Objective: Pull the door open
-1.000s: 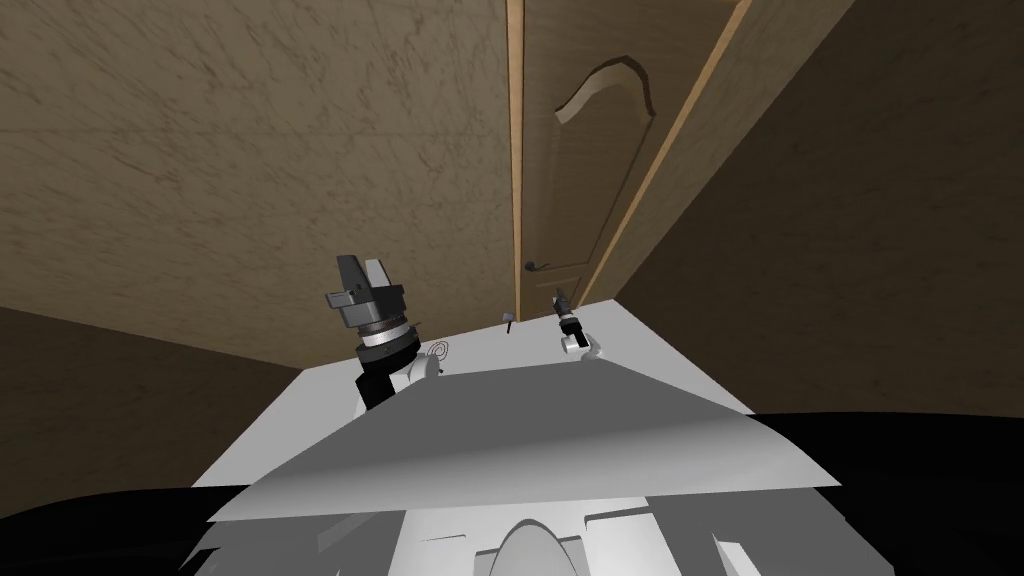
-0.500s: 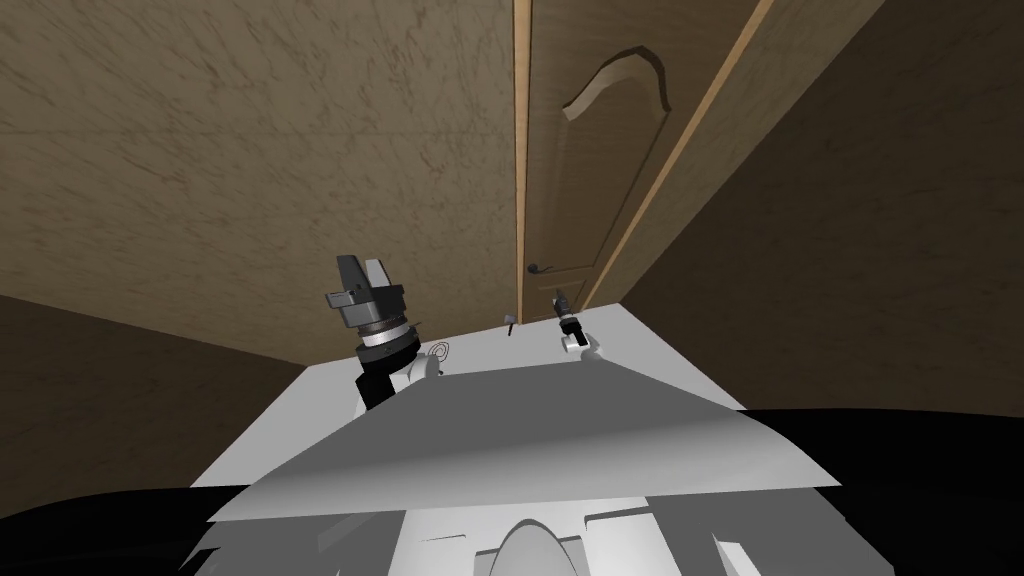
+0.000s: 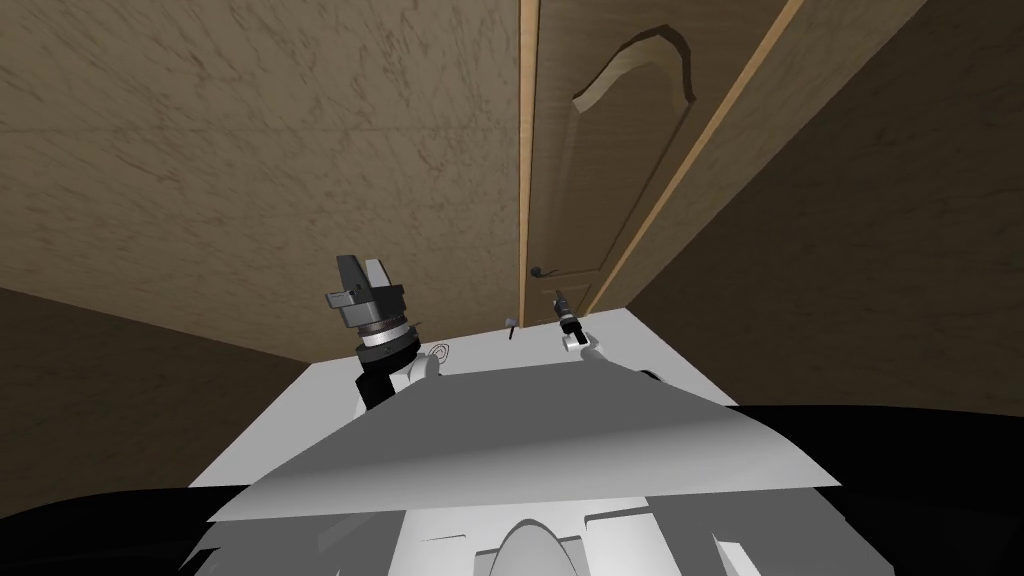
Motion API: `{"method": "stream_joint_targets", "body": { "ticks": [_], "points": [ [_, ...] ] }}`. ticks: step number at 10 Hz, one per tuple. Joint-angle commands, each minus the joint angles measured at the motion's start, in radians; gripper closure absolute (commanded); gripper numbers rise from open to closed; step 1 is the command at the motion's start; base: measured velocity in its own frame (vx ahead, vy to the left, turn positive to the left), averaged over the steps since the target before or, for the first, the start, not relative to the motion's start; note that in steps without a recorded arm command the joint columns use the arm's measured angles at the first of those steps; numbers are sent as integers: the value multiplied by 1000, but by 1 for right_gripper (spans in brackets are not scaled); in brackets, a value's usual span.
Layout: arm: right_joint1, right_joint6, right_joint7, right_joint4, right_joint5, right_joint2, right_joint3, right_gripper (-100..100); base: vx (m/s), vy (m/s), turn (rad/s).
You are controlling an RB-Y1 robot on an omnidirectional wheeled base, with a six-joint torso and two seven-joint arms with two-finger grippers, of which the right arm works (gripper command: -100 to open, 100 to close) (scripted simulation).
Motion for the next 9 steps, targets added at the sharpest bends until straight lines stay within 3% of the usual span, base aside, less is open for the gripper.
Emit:
{"method": "stream_joint_targets", "body": {
  "ticks": [1, 9],
  "points": [
    [-17, -2, -4, 35, 1, -4, -1, -100, 93, -16, 70],
    [-90, -22, -20, 184, 5, -19, -5, -100, 69, -23, 41]
  ]
}}
